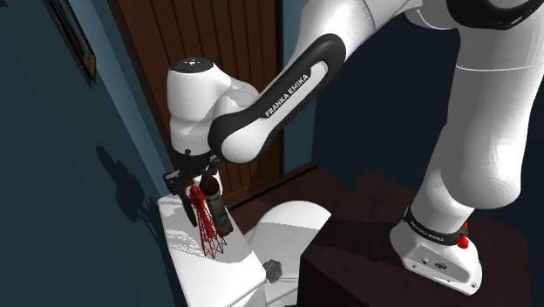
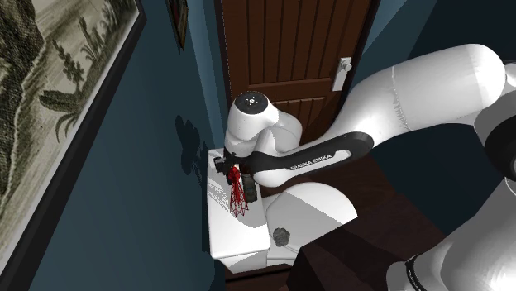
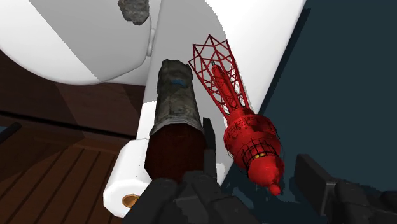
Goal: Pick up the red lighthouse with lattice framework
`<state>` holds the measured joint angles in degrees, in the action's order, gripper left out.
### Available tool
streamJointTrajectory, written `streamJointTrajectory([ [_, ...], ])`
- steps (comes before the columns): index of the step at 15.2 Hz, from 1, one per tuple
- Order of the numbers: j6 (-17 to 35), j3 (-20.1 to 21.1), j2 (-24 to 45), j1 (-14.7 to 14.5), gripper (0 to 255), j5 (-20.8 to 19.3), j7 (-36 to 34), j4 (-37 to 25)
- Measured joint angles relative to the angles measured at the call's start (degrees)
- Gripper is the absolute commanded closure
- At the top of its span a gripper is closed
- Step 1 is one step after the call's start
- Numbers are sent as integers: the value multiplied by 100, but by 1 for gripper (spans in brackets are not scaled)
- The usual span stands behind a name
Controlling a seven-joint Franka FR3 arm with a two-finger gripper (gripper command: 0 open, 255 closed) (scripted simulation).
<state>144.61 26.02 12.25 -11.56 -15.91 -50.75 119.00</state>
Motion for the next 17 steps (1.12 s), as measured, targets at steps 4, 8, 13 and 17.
streamJointTrajectory([
  [4, 9, -3, 9, -3, 255, -11, -7, -9],
  [8, 11, -4, 15, -6, 255, -16, -10, -14],
  [13, -167, 45, -129, 31, 255, 129, 96, -59],
  [17, -436, 91, -291, 80, 255, 312, 257, -194],
])
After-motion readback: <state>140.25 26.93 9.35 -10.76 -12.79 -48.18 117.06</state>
